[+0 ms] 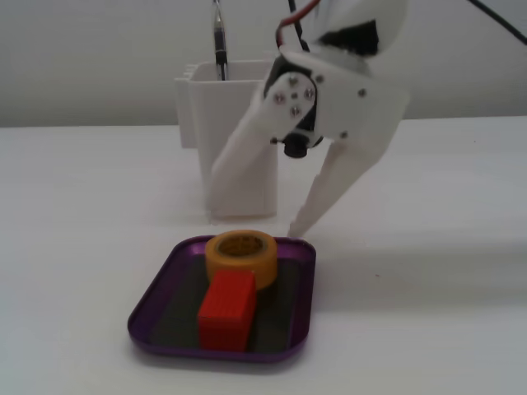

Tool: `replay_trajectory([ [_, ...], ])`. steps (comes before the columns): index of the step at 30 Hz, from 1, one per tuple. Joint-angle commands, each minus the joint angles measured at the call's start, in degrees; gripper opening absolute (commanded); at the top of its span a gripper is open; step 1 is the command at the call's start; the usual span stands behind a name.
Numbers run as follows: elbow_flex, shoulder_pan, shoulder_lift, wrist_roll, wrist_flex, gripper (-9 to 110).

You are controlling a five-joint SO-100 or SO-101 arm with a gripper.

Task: Grab up the yellow tape and put it in the box.

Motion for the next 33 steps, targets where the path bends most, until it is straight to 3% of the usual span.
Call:
replay_trajectory([
  [1, -4.9, 0.2, 10.5, 0.4, 5.1, 25],
  [7, -5.8, 0.1, 29.6, 0.5, 14.7, 25],
  [11, 1.8, -0.4, 44.8, 2.3, 20.7, 25],
  [27, 65.5, 0.6, 114.1, 1.9, 21.3, 25],
  [33, 71.8, 7.4, 111.7, 2.8, 19.9, 25],
])
